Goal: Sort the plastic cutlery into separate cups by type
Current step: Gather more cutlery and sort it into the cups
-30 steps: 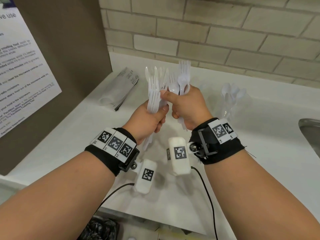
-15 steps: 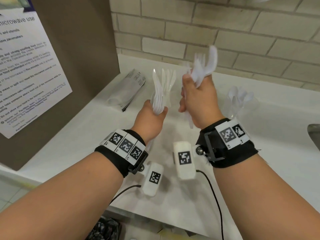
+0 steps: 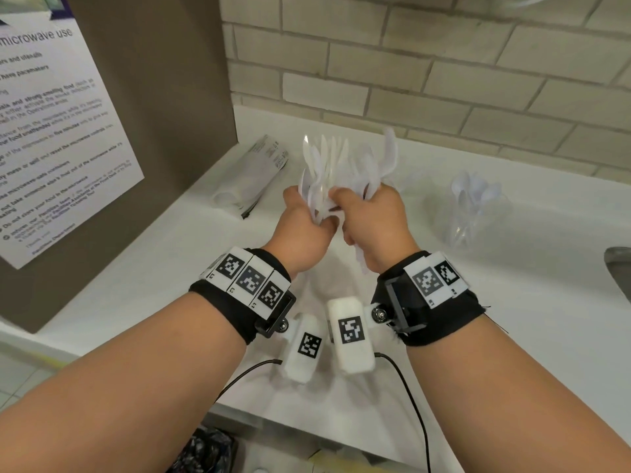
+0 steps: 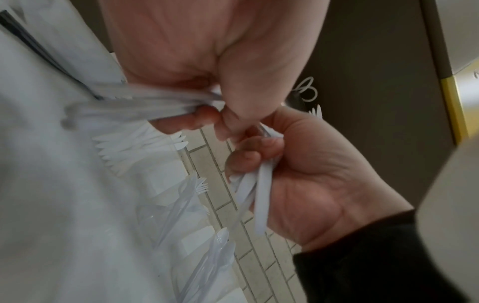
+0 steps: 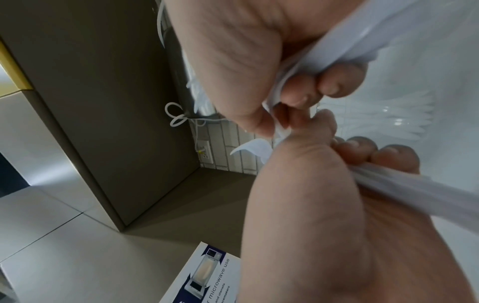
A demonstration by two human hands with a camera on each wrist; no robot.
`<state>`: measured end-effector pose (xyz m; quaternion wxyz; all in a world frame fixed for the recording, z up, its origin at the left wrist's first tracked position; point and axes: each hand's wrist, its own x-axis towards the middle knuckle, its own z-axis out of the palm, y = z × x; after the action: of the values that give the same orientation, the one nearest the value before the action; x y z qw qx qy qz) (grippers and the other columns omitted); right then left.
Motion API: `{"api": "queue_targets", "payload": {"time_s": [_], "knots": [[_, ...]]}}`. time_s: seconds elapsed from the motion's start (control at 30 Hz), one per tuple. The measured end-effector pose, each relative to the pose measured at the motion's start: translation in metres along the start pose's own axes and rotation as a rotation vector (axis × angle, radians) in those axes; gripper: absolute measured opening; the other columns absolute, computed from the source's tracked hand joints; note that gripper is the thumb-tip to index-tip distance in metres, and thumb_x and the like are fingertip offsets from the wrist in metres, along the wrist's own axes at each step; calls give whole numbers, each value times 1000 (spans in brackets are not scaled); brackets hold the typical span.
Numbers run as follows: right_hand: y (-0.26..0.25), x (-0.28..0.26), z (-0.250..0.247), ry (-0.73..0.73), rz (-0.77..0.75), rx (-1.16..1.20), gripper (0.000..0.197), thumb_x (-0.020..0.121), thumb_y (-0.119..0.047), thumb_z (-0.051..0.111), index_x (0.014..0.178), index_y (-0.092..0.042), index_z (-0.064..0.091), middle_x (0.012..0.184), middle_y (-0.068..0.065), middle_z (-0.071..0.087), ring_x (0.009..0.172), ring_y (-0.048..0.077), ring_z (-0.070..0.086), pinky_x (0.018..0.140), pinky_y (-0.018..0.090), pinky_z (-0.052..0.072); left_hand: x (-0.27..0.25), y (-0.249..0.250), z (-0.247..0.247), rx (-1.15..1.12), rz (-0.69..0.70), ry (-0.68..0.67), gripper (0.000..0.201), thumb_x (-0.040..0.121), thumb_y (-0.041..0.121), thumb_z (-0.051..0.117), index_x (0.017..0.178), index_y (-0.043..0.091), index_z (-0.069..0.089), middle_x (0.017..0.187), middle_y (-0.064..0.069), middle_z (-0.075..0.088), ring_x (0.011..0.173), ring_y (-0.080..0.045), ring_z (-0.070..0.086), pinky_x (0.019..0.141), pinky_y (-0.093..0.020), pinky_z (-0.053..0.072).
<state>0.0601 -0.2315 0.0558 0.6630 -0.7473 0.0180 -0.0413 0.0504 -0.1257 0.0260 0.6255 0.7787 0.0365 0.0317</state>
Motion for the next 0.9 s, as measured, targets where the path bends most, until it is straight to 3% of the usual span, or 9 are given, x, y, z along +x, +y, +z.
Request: {"api": "queue_targets", "payload": {"time_s": [0.07, 0.17, 0.23, 0.37, 0.47, 0.53, 0.63, 0.77, 0.9], "knots": [[-2, 2, 0, 77, -52, 51, 14, 79, -14, 60, 89, -5, 64, 77, 4, 73, 53, 10, 54, 61, 31, 44, -2, 1, -1, -5, -18, -25, 54, 91, 12, 58, 132, 13, 22, 109, -3, 59, 92, -11, 61, 87, -39, 56], [-10, 6, -2, 185, -148, 108, 28, 83, -21, 57, 105, -3, 57, 71, 3, 73, 61, 16, 60, 74, 44, 51, -6, 0, 0, 3, -43, -39, 59, 86, 15, 66, 129, 13, 24, 112, -13, 60, 97, -21, 64, 84, -39, 57], [-17, 10, -5, 229, -204, 140, 30, 90, -20, 55, 115, -4, 53, 70, 2, 69, 58, 15, 62, 69, 40, 54, -7, -2, 2, 42, -45, -45, 70, 82, 18, 72, 131, 14, 22, 102, -10, 57, 93, -21, 62, 78, -34, 56], [-23, 12, -13, 241, -229, 114, 41, 96, -21, 52, 133, -13, 36, 85, -6, 59, 53, 19, 67, 55, 31, 55, -4, -6, 4, 197, -34, -37, 78, 82, 16, 73, 133, 11, 15, 85, 4, 43, 74, -5, 49, 62, -18, 41], [-16, 10, -13, 190, -178, 31, 57, 87, -35, 65, 135, -19, 37, 98, -1, 64, 70, 22, 63, 63, 33, 57, 0, -8, 3, 208, -39, -11, 69, 89, 17, 63, 136, 10, 13, 84, 6, 42, 74, -4, 48, 60, -17, 38], [-11, 8, -12, 108, -97, 28, 66, 73, -38, 79, 126, -11, 51, 94, 2, 67, 69, 13, 60, 64, 30, 53, 1, -7, 3, 181, -39, 6, 66, 91, 17, 59, 137, 11, 12, 85, 7, 43, 77, -7, 50, 65, -20, 40], [-5, 2, -11, -12, 37, 103, 46, 67, -25, 87, 101, -1, 67, 70, -4, 61, 41, -1, 50, 45, 17, 41, 0, -4, 5, 159, -13, 13, 63, 93, 16, 56, 138, 12, 11, 86, 5, 45, 78, -6, 51, 61, -19, 40], [-7, -1, -6, 7, 59, 102, 9, 78, -8, 75, 78, -6, 67, 62, 1, 63, 33, 3, 48, 39, 18, 39, -2, 0, 10, 14, -40, -110, 69, 85, 9, 61, 137, 15, 16, 90, 2, 45, 80, -11, 52, 61, -21, 41], [-14, 2, -8, 52, 59, 127, 18, 84, -11, 68, 67, -8, 63, 55, 3, 59, 32, 13, 42, 49, 29, 47, -4, 4, 5, -438, -169, -166, 50, 76, 35, 59, 120, 17, 41, 87, -5, 47, 65, -14, 45, 60, -29, 38]]}}
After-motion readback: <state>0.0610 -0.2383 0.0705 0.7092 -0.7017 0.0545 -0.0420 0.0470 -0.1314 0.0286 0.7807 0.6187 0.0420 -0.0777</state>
